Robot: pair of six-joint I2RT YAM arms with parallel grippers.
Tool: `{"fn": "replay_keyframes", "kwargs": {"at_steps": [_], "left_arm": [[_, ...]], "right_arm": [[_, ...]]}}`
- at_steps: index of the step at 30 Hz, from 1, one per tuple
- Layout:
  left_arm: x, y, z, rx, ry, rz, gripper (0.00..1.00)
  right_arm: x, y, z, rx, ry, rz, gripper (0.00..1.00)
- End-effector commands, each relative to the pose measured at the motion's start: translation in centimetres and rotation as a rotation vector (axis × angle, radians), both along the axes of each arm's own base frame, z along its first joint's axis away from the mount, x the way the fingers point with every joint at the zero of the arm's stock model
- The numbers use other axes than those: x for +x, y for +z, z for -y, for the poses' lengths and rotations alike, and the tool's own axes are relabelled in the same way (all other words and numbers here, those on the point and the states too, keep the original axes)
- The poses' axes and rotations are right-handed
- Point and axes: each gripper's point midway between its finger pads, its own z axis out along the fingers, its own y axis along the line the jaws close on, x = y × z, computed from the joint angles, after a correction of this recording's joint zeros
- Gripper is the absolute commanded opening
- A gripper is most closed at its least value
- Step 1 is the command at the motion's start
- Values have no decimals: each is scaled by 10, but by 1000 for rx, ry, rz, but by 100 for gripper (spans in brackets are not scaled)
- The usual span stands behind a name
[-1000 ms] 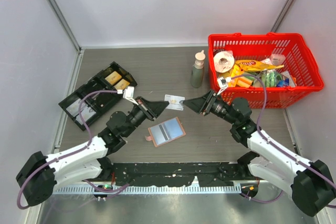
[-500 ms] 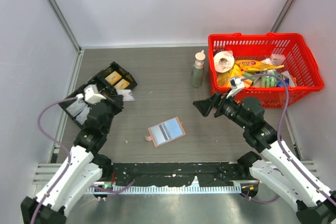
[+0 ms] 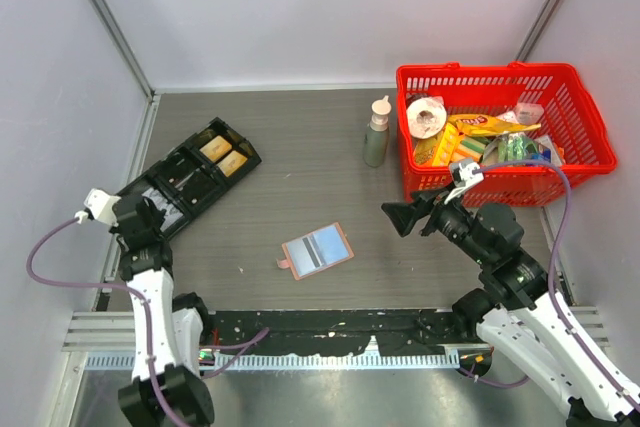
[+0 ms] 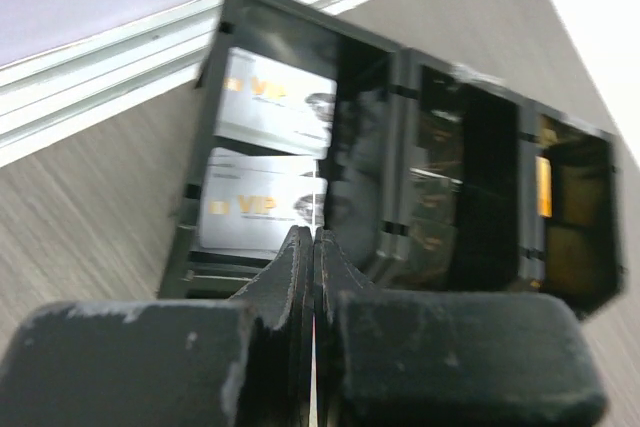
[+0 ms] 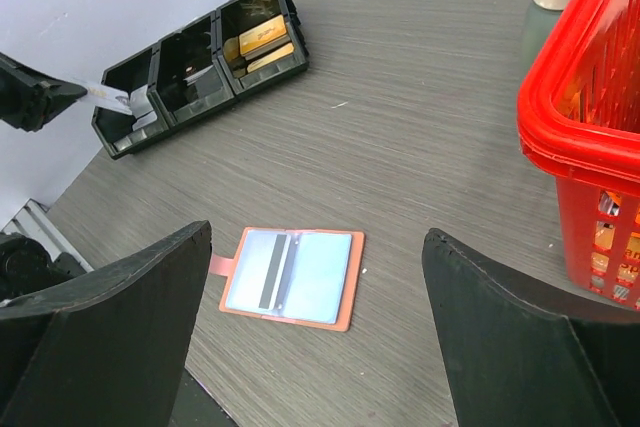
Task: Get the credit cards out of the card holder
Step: Place the credit card in the storage box.
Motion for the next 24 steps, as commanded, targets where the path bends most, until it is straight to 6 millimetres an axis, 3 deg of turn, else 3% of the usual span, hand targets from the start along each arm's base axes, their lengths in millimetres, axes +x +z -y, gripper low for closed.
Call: {"fn": "replay_keyframes", "kwargs": {"at_steps": [1,4,8,16,24], "left_arm": [[17,6,-20,2,6,38,0],[30,-1,-27,-3,-12,25,0],[48,-12,-22,-38,-83,31,0],[60,-24,-25,-37,-108,38,1],[44,-30,-37,-31,-36,-94,49]], "right_arm": [[-2,10,5,-23,-16,61,90],[-3,11,5,-24,-14,71,90],[-4,11,4,-22,-9,74,90],[-4,11,3,-24,2,76,90],[-5,15,5,-33,-7,80,90]]}}
